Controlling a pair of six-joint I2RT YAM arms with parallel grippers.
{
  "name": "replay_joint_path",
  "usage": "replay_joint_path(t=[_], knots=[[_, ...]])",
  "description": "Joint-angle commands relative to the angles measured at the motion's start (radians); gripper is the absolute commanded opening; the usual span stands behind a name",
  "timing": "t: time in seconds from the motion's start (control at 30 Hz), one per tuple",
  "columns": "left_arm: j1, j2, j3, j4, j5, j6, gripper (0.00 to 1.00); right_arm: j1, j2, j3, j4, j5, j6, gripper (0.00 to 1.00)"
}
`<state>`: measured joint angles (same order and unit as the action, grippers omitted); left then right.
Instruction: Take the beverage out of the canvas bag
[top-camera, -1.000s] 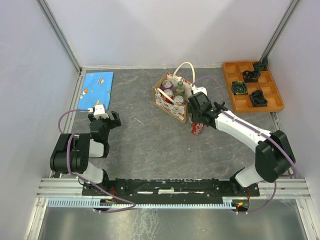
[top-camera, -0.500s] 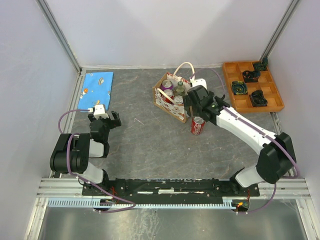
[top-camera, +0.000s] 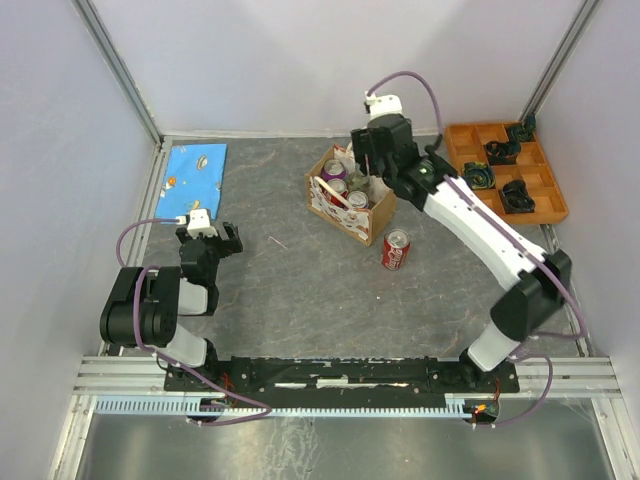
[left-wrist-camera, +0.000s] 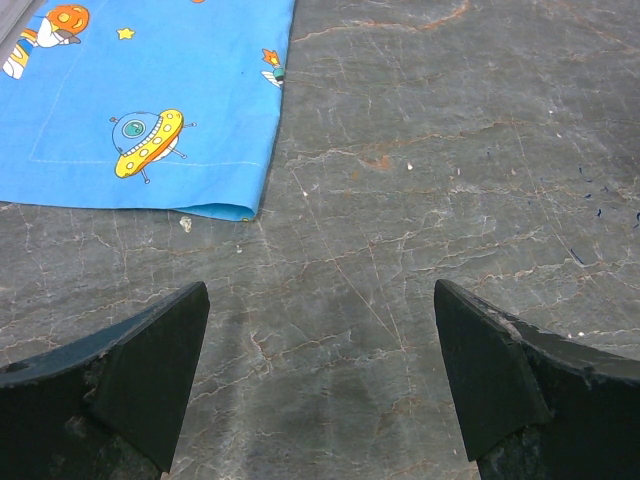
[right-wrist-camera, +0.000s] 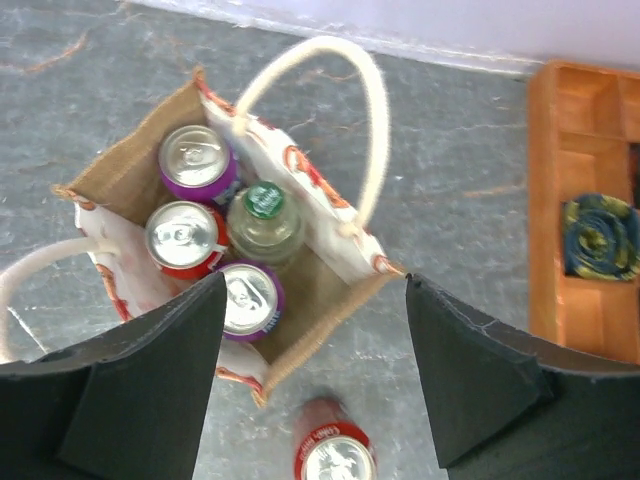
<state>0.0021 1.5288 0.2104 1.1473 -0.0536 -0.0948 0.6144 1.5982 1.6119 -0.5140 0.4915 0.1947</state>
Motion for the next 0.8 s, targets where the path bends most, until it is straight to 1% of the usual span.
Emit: replay_joint_path(t=[0.0,0.1,0.27,0.33,0.47,0.6,0.77], knots=[[-0.005,-0.011,0.021,0.035,-0.025,0.064,0.99,0.001,0.16,0.147,-0.095,-0.116,-0.022,0.78],[-0.005,-0.011,0.021,0.035,-0.023,0.065,0.99,0.0,0.24,0.202,-0.154,-0.176,-0.014,0.77],[-0.005,-0.01,0.021,0.034,-0.024,0.064,0.99,-0.001,0.291,0.222,-0.179,-0.194,0.011,0.77],[-0.005,-0.01,0.021,0.035,-0.023,0.064,0.99,-0.004,0.309,0.227,-0.189,-0.195,0.011,0.8],[-0.005,-0.01,0.021,0.035,-0.024,0.064,0.99,-0.01,0.349,0.233,-0.214,-0.23,0.019,0.88],[-0.005,-0.01,0.021,0.034,-0.023,0.064,0.99,-0.014,0.377,0.228,-0.228,-0.248,0.036,0.92],[-0.004,-0.011,0.021,0.034,-0.023,0.064,0.99,-0.014,0.416,0.213,-0.233,-0.266,0.04,0.93]])
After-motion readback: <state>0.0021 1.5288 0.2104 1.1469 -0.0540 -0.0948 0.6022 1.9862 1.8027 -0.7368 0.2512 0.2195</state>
